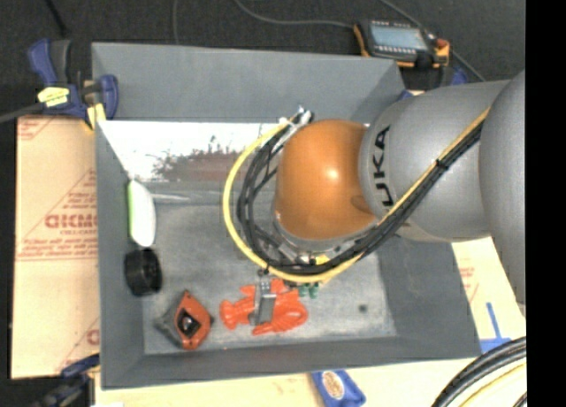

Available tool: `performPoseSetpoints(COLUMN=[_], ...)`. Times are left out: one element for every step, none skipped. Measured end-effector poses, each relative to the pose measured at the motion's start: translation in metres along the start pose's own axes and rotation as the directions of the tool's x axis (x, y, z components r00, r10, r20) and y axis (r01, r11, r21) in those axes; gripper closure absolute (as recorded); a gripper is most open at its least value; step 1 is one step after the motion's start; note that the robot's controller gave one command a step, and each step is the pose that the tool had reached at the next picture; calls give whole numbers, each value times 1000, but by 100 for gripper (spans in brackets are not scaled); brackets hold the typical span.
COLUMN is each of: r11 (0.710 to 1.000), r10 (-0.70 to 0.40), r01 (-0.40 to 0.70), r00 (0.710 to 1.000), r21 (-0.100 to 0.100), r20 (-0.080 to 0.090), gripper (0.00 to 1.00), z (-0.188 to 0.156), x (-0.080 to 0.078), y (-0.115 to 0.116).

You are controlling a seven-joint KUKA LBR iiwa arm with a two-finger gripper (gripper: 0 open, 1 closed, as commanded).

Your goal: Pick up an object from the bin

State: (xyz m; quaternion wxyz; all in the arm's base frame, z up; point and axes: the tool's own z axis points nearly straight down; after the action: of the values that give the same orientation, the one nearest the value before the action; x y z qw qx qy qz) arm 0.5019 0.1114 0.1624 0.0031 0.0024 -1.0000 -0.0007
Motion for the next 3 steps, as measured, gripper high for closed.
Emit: performPoseSetpoints(r11=[1000, 1000, 1000], r10=[4, -21, 0], r01=[-4, 22, 0], r00=[1000, 1000, 1000], r21=[-1, -1, -1], r20=[8, 12, 5], gripper=[0, 0, 0], z=[-4, 73, 65], x=[-2, 18, 20], y=[0, -21, -24])
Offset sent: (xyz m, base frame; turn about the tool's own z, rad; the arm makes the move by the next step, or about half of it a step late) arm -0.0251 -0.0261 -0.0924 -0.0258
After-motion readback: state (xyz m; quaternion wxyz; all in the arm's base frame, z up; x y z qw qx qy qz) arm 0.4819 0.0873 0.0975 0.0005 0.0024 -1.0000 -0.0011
